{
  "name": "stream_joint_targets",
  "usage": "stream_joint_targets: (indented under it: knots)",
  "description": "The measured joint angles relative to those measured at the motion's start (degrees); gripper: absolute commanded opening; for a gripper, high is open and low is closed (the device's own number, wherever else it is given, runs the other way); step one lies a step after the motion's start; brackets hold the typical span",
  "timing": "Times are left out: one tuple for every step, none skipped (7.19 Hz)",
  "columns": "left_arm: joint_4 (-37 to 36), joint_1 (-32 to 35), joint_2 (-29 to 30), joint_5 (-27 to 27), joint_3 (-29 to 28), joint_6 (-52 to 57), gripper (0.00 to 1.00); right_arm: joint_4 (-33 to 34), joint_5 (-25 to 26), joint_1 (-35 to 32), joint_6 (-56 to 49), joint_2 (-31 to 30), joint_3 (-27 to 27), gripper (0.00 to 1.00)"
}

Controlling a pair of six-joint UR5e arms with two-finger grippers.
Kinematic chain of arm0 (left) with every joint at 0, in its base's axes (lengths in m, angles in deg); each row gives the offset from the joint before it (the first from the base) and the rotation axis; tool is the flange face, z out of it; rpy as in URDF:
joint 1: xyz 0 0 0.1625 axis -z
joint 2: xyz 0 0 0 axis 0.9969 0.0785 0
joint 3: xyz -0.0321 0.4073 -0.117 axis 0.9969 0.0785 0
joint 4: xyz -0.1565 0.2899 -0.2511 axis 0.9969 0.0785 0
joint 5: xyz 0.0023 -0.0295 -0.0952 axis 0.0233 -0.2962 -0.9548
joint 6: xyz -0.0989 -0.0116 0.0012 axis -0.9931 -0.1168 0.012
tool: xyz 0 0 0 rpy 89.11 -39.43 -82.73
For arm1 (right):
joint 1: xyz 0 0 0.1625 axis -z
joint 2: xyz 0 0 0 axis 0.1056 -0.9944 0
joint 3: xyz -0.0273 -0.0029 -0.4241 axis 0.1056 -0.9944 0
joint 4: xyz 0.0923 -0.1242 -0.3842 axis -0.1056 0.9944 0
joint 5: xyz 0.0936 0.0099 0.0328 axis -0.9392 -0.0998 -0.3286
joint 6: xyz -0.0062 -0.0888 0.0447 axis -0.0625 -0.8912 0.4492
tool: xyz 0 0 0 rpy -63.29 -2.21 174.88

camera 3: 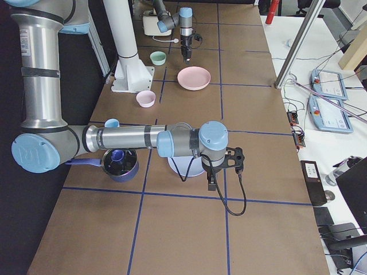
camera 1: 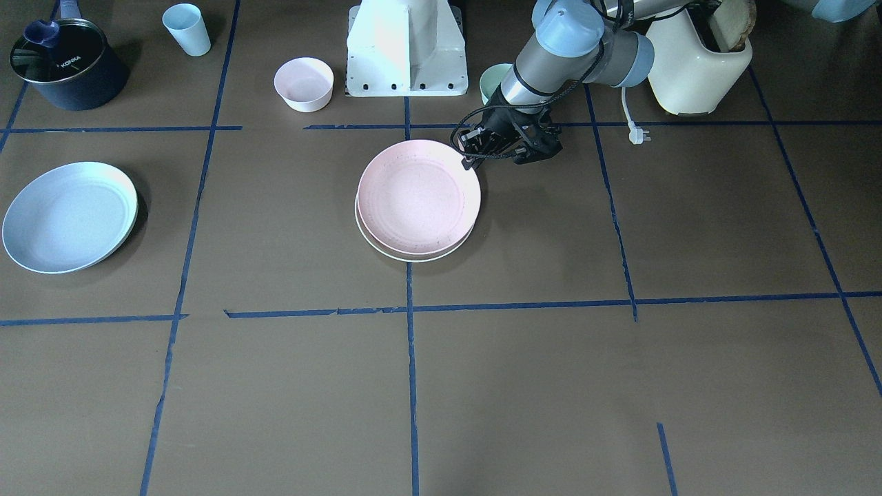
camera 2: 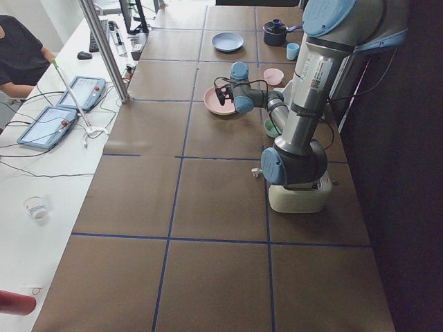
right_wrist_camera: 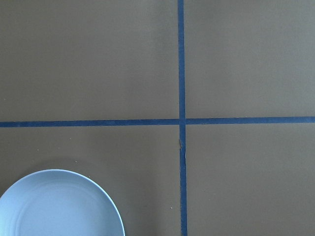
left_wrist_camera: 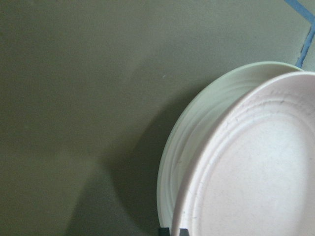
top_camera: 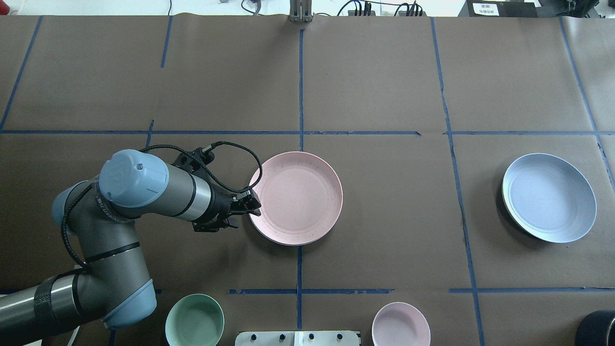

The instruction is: Stack three plates with pink and blue

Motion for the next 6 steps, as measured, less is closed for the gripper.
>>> stream_joint_targets:
  knots:
    - [-0.04, 0.43, -0.01, -0.16, 0.35, 0.07, 1.0, -0.06, 0.02, 0.48, 0.64, 0.01, 0.06, 1.0]
    - [-0.38, 1.42, -0.08, -1.08, 0.73, 0.15, 1.0, -1.23, 0.18, 1.84, 2.86, -0.12, 0.1, 1.0]
    - [-1.5, 3.37, -0.2, -3.32, 1.21, 0.32, 1.0, -5.12, 0.54, 3.97, 7.34, -0.86, 0.08, 1.0]
    - [-3.63, 5.93, -0.43, -5.95, 2.2, 0.69, 1.0, -12.05, 1.2, 6.82, 13.68, -2.84, -0.08, 1.0]
    - [-6.42, 7.66, -0.62, -7.46, 3.72, 1.96, 1.0, -18.66, 1.86, 9.33, 18.92, -5.18, -0.3, 1.0]
    - [-10.37, 8.52, -0.68, -8.12, 5.8, 4.32, 1.0, -24.07, 2.44, 11.67, 23.34, -7.36, -0.57, 1.0]
